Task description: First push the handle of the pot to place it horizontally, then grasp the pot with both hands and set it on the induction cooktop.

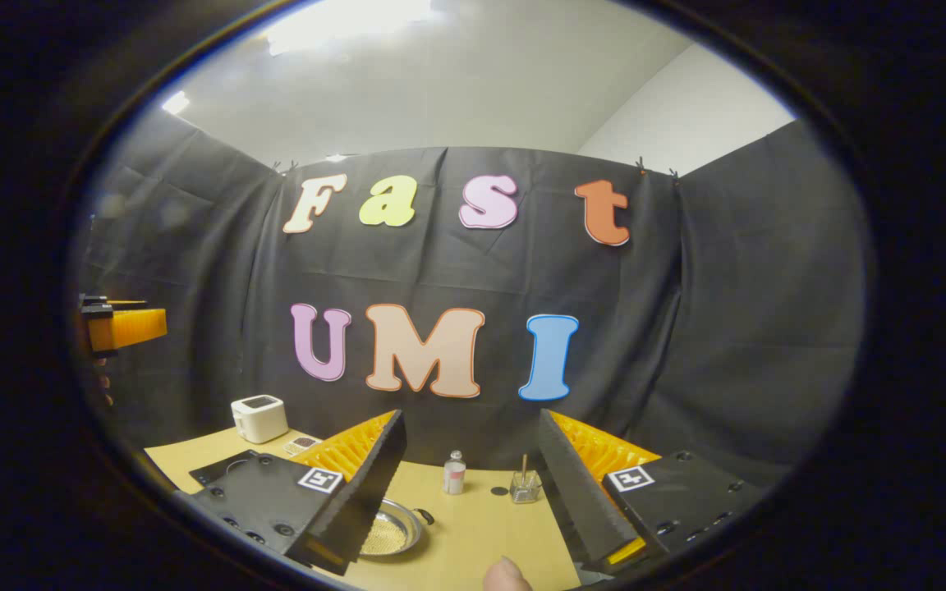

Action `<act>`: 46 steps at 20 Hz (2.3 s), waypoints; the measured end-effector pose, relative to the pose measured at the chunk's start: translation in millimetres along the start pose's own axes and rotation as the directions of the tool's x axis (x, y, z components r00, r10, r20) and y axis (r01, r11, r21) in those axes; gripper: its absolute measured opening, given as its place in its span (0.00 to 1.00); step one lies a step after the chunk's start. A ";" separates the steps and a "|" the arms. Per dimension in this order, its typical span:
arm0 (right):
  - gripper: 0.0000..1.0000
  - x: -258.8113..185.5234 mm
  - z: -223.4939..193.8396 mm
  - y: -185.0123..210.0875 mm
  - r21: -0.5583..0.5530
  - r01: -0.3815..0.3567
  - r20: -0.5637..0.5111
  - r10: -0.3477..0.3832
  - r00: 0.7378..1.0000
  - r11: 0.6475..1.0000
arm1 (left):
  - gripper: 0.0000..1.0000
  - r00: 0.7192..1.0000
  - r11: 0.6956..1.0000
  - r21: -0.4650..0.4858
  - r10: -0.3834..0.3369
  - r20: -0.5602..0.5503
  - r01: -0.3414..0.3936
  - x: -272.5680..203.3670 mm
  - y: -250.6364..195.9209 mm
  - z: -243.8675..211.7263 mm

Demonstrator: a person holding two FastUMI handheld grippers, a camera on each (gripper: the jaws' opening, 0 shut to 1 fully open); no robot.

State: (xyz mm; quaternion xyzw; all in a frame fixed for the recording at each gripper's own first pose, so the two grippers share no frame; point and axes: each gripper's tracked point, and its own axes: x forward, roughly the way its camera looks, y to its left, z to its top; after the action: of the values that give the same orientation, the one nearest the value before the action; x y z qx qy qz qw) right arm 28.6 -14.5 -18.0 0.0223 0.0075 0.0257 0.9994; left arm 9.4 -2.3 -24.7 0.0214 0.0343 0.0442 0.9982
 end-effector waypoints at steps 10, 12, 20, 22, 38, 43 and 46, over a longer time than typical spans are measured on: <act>0.98 28.4 -17.9 13.5 0.061 -0.091 0.007 0.091 0.996 0.994 | 0.89 0.995 0.994 0.056 0.092 -0.030 -0.090 -7.7 6.4 -4.9; 0.98 30.2 -21.7 16.9 0.065 -0.099 0.003 0.099 0.995 0.993 | 0.93 0.994 0.993 0.057 0.101 -0.036 -0.099 -7.5 7.7 -7.1; 0.94 48.0 -32.1 56.5 0.051 -0.109 -0.033 0.111 0.993 0.993 | 0.91 0.994 0.995 0.042 0.097 -0.046 -0.095 8.8 40.1 -22.5; 0.94 55.4 -39.1 72.3 0.039 -0.095 -0.050 0.097 0.994 0.995 | 0.92 0.995 0.996 0.027 0.081 -0.055 -0.080 18.9 54.9 -30.7; 0.17 74.0 -98.3 184.5 -0.042 0.105 -0.240 -0.112 0.964 0.994 | 0.89 0.978 0.982 0.004 -0.186 -0.091 0.187 102.2 135.1 -102.1; 0.00 71.2 -149.9 187.1 0.088 0.102 -0.390 -0.060 0.919 0.991 | 0.93 0.973 0.983 -0.045 -0.185 -0.137 0.180 104.7 134.1 -122.2; 0.03 66.4 -184.4 199.3 0.137 0.045 -0.468 0.025 0.884 0.990 | 0.93 0.979 0.991 -0.025 -0.131 -0.156 0.129 106.9 145.0 -127.8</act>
State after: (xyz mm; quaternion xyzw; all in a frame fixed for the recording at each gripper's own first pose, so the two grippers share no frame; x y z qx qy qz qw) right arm 81.8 195.9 -194.2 0.0872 0.2502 0.0246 0.9639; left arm 94.0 156.7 -152.5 0.0083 0.1141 -0.0193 0.9932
